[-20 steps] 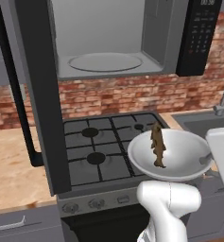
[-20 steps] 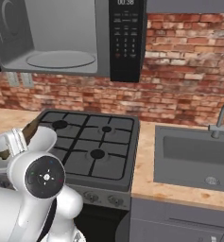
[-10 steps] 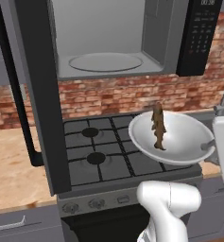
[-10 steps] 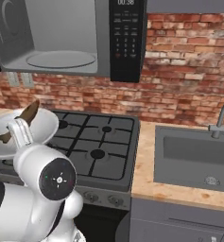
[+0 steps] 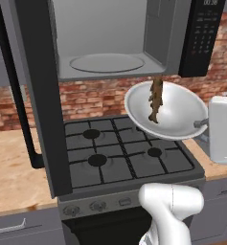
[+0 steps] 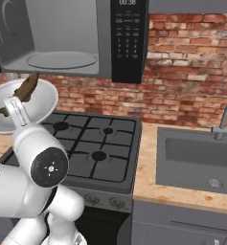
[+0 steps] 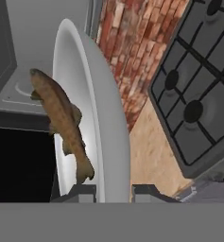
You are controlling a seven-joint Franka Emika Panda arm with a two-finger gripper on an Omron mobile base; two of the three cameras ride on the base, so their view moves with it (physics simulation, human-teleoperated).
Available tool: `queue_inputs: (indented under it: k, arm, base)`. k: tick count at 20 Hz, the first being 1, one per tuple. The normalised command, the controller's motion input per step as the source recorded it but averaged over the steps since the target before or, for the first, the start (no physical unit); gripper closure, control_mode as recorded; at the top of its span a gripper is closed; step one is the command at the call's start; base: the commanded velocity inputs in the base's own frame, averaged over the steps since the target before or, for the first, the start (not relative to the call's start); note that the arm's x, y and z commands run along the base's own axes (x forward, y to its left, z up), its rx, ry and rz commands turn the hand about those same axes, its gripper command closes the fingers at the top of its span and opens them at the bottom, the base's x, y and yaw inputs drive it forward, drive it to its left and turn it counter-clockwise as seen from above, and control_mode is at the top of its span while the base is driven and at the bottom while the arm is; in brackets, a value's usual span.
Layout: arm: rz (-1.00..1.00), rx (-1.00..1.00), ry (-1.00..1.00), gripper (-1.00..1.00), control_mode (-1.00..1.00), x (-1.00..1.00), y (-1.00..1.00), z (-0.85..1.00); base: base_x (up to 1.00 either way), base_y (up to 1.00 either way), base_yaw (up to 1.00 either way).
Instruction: Remove the pear from the bowl and place it on the small plate. Then place the bowl with only the fish in the microwave, close the door, and press the start button to microwave the fish.
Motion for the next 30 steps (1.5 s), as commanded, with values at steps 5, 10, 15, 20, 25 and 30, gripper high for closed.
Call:
queue_inputs:
  k: [5, 10, 15, 20, 25, 30]
  arm:
    - [-0.19, 0.03, -0.01, 1.00, -1.00, 0.64, 0.00, 0.30]
    - [-0.14, 0.03, 0.00, 1.00, -1.00, 0.75, 0.05, 0.13]
    - [-0.07, 0.02, 0.00, 1.00, -1.00, 0.83, 0.26, 0.00]
    - [-0.03, 0.05, 0.00, 1.00, -1.00, 0.88, 0.07, 0.09]
    - [0.00, 0.01, 0.00, 1.00, -1.00, 0.80, 0.16, 0.42]
    - [0.00, 0.00, 0.03, 1.00, -1.00, 0.74, 0.22, 0.28]
  base:
    - [0.00, 0.00, 0.00]
    - [0.00, 0.00, 0.00]
    - [0.00, 0.00, 0.00]
    - [0.00, 0.00, 0.00]
    - [0.00, 0.00, 0.00]
    - [0.00, 0.00, 0.00]
